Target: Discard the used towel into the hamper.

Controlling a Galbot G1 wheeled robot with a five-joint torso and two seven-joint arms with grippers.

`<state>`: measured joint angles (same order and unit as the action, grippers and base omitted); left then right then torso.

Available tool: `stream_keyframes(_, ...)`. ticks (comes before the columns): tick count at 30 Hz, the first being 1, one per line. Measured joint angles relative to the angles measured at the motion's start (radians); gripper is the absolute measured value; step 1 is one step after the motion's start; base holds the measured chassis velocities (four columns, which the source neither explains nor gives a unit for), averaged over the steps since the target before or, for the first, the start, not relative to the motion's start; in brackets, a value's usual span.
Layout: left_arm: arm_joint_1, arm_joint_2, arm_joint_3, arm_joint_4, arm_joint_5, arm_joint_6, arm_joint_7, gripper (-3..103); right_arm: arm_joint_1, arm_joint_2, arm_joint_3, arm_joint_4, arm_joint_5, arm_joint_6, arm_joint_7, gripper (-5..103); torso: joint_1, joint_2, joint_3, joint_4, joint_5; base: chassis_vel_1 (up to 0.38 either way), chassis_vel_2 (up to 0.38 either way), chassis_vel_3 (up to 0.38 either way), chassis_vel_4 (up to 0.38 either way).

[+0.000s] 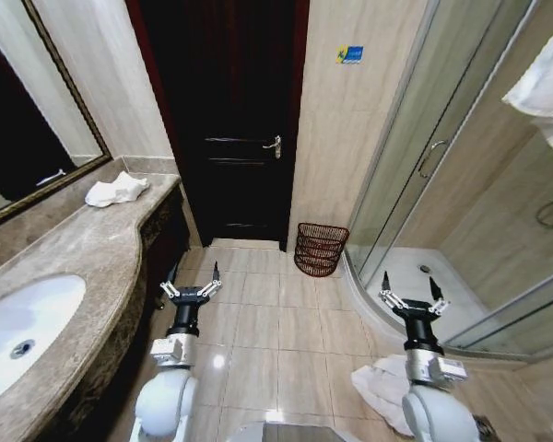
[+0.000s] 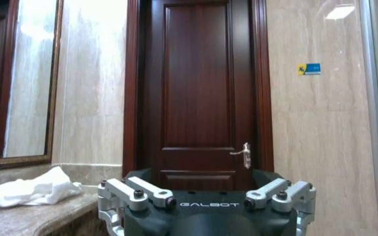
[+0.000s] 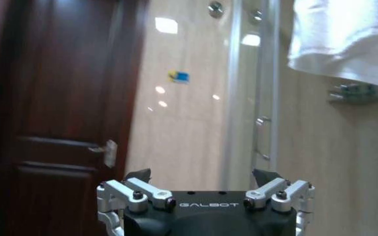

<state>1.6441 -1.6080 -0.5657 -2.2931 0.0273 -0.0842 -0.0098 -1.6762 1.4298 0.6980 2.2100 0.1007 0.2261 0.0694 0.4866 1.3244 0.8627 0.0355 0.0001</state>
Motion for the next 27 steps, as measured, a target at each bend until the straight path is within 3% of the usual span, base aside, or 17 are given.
stream_keyframes(3,0.015,0.0,0.001,-0.012,-0.014,0.013,-0.002,100,0.02,-0.009,0.016,0.002,0.019,0.038,-0.07,100,0.0,0.0,0.0,0.0003,0.0,0.0,0.0,0.0,0.0)
stream_keyframes(10,0.023,0.002,0.004,-0.053,-0.067,0.052,-0.011,100,0.039,-0.04,0.016,0.017,0.1,0.036,-0.117,100,0.0,0.0,0.0,0.0001,-0.0001,0.0,0.0,0.0,0.0)
stream_keyframes(17,0.035,0.0,0.03,-0.057,-0.06,0.074,0.002,100,0.061,-0.045,0.032,-0.011,0.09,0.078,-0.095,100,0.0,0.0,0.0,0.0001,0.0,0.0,0.0,0.0,0.0)
stream_keyframes(21,0.041,0.0,0.034,-0.045,-0.049,0.075,0.007,100,0.042,-0.035,0.029,0.0,0.118,0.042,-0.089,100,0.0,0.0,0.0,-0.0002,-0.0002,0.0,0.0,0.0,0.0)
stream_keyframes(27,0.062,-0.001,0.039,-0.032,-0.049,0.078,-0.004,100,0.006,-0.003,0.016,-0.023,0.096,0.041,-0.112,100,0.0,0.0,0.0,-0.0001,-0.0001,0.0,0.0,0.0,0.0)
